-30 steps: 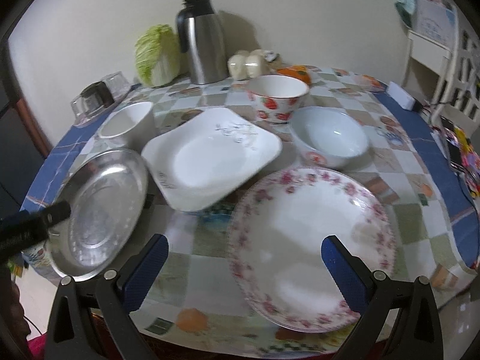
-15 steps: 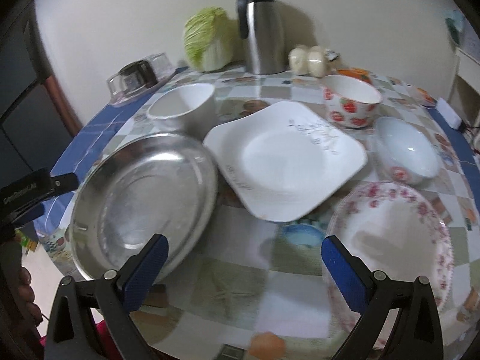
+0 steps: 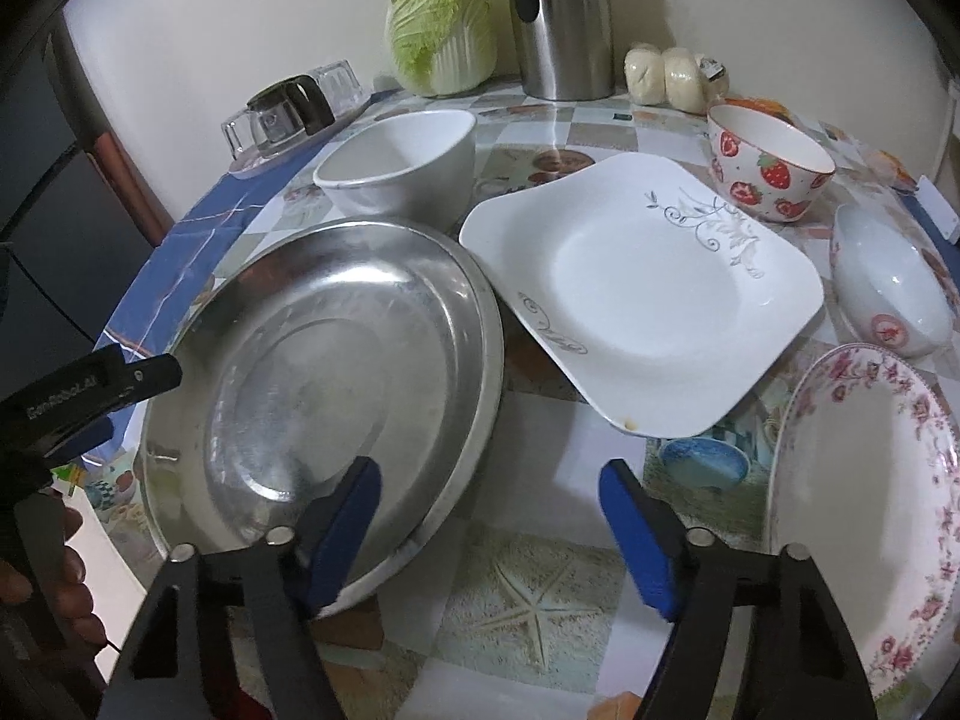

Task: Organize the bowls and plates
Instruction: 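Reach the left gripper to the steel basin rim and close while the right gripper grasps the rim too, then lift the steel basin with both grippers and carry it toward the white bowls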

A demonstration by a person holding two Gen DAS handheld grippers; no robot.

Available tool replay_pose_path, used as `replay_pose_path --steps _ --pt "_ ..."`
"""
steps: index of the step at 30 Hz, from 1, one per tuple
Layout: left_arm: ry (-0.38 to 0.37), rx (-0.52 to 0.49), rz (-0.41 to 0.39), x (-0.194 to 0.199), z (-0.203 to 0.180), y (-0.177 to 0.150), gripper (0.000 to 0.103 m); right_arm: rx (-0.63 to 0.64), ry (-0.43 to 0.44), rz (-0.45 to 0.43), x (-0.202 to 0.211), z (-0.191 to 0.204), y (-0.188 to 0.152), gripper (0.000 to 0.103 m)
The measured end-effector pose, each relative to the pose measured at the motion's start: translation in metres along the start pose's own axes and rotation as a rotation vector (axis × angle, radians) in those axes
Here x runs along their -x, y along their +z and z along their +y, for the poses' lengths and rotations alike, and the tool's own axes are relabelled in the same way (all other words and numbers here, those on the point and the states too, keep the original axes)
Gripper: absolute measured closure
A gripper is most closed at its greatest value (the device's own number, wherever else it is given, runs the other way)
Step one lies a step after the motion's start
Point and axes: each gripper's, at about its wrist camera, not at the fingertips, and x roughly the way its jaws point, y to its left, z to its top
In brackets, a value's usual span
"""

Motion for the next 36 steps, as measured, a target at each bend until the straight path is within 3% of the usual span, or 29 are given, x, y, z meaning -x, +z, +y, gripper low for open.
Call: replay_pose_path --steps 7,11,13,23,36 --pt "-0.007 0.034 0.029 -0.016 0.007 0.005 0.056 -0.011 0.017 0.029 -0.011 -0.001 0.009 0.067" --pt "0.005 0.034 0.033 -0.025 0.008 0.009 0.070 0.004 0.024 0.024 -0.015 0.001 0.014 0.080" --pt "-0.009 0.031 0.037 -0.030 0.008 0.010 0.071 0.018 0.028 0.021 -0.017 0.002 0.017 0.085" --pt "-0.023 0.017 0.032 -0.031 0.009 0.010 0.076 0.024 0.052 0.022 -0.016 0.005 0.018 0.086" --pt "-0.047 0.042 -0.041 0.002 0.011 0.006 0.076 0.040 0.104 -0.044 0.013 0.005 0.020 0.086"
